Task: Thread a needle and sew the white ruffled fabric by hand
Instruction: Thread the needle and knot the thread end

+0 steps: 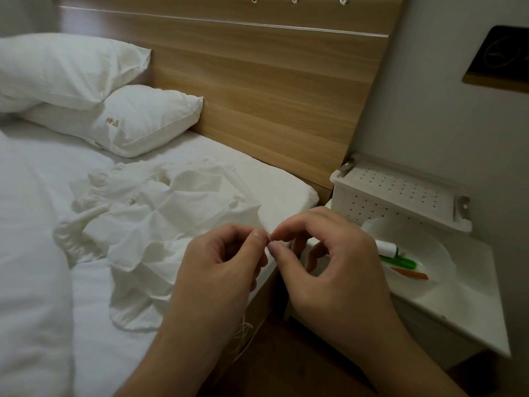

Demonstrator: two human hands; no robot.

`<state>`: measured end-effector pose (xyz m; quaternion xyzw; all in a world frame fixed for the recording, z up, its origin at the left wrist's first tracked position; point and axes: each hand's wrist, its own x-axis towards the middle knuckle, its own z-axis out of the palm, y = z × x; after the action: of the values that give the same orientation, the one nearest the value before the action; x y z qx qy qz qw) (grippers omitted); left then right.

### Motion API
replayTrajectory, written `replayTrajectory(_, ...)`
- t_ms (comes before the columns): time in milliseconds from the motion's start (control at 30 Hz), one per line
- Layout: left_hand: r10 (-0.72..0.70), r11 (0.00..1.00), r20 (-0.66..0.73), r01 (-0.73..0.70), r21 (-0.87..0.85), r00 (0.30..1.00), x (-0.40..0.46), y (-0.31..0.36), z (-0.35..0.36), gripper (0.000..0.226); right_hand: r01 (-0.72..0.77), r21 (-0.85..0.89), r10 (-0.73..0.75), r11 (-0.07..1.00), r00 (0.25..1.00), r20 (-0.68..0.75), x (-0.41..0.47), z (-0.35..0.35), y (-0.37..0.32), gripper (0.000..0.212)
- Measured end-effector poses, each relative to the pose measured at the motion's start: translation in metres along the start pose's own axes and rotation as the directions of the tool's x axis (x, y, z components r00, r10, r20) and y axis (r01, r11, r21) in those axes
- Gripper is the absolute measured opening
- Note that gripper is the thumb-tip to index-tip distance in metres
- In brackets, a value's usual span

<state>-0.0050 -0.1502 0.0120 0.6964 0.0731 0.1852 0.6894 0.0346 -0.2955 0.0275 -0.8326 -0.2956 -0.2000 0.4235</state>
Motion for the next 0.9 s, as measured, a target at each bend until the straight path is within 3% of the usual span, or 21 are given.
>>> replayTrajectory(267,0.016,0.999,-0.051,-0.013,0.041,0.999,-0.002,0.002,0.001,0.021,0.026,0.003,-0.026,1.000,0.996,-0.089,0.000,-0.007,0.002,0.019)
replayTrajectory(567,0.047,0.997,-0.066,-0.043,0.070,0.997,-0.001,0.003,0.002,0.019,0.064,-0.004,-0.064,0.998,0.997,-0.052,-0.002,-0.005,-0.005,0.009)
replayTrajectory(900,0.045,0.997,-0.058,-0.040,0.071,0.997,-0.002,0.002,0.003,0.019,-0.002,-0.122,-0.006,0.993,0.998,-0.066,-0.003,0.006,0.002,0.010)
